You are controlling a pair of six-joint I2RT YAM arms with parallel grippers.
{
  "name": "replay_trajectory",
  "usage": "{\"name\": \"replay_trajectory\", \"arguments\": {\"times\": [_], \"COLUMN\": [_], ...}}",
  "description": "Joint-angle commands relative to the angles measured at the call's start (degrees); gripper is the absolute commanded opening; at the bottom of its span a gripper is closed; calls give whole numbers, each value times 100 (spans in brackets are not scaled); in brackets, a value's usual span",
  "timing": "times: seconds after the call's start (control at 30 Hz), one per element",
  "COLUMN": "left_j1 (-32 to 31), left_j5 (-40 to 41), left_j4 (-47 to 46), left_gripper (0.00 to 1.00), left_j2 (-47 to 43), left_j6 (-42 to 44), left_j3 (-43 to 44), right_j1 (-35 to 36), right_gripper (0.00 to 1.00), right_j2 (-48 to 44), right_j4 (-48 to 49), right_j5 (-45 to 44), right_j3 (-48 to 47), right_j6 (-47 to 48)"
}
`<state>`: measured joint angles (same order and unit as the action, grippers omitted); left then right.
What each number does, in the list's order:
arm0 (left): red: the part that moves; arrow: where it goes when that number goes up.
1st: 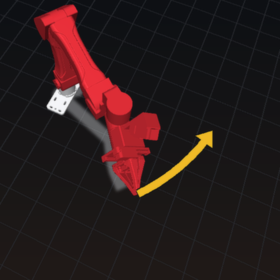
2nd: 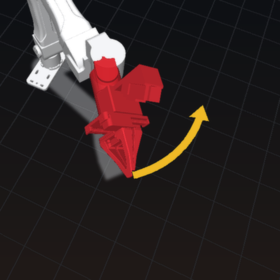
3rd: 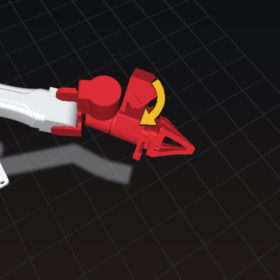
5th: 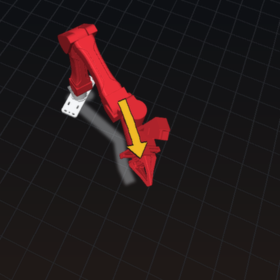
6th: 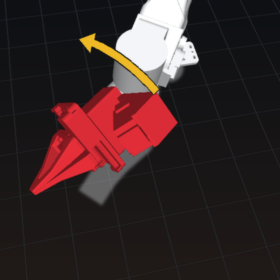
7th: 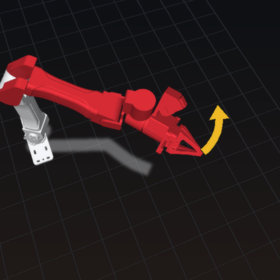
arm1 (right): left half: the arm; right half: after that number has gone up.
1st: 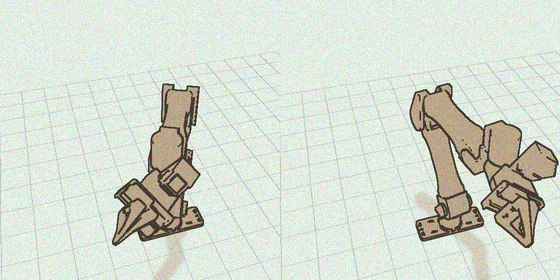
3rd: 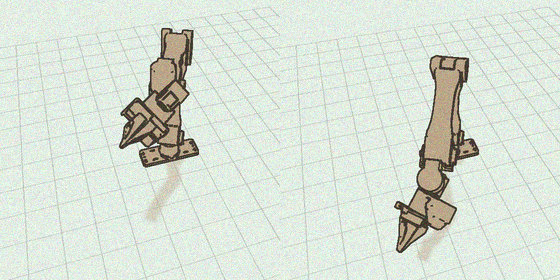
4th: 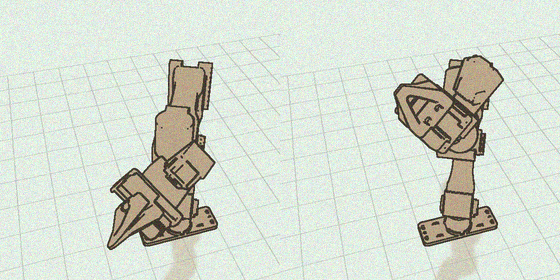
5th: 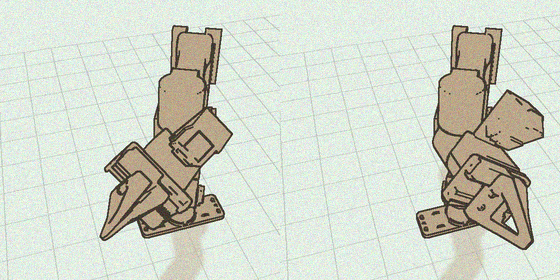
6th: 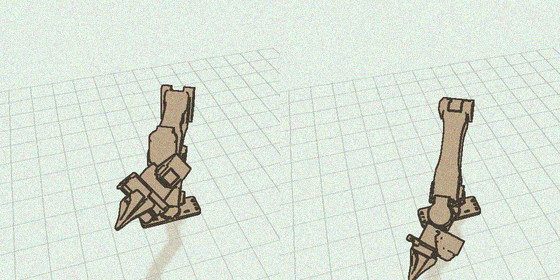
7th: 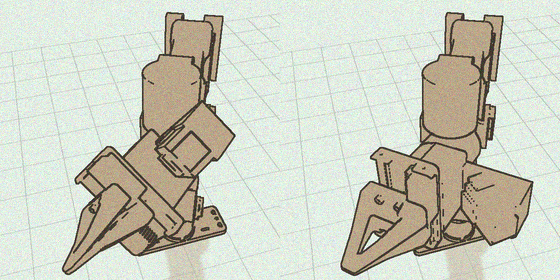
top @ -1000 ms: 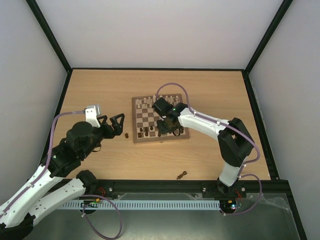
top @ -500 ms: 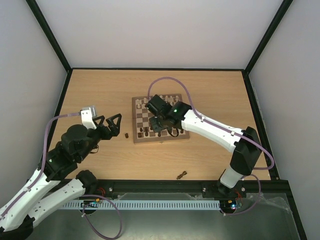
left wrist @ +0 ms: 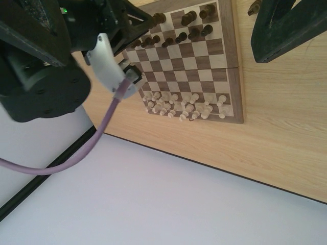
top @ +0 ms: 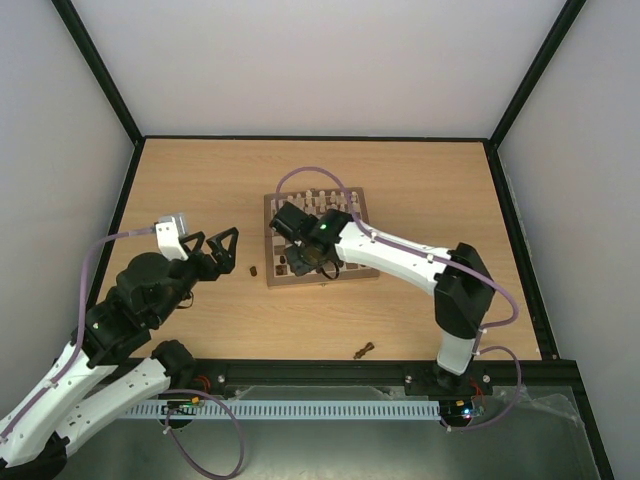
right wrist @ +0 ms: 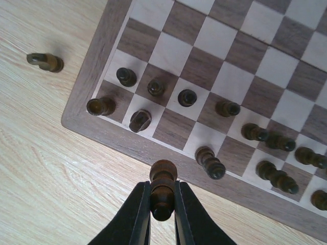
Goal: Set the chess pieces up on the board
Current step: Place the chess piece on the chessboard.
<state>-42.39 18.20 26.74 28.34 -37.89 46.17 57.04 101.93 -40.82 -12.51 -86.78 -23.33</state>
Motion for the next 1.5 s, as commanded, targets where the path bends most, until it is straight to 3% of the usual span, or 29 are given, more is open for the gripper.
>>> {"name": "replay_trajectory", "arguments": {"times": [0.0,0.57,1.47], "left_j1": [12,12,12], "left_j5": [102,136,112], "left_j4": [59,52,17], "left_gripper": [100,99,100], "left_j2": [-48,-12,27], "left_j6": [10,79,54], "left_j3": [-12,15,-38], "right_j1": [94,48,-289], "right_gripper": [11,12,12], "right_j2": [357,1114,1090], "right_j4": [-363,-371,104], "right_j5": [-25,-164,189], "right_j3": [-295,-612,-77], "right_j6": [30,89,149]}}
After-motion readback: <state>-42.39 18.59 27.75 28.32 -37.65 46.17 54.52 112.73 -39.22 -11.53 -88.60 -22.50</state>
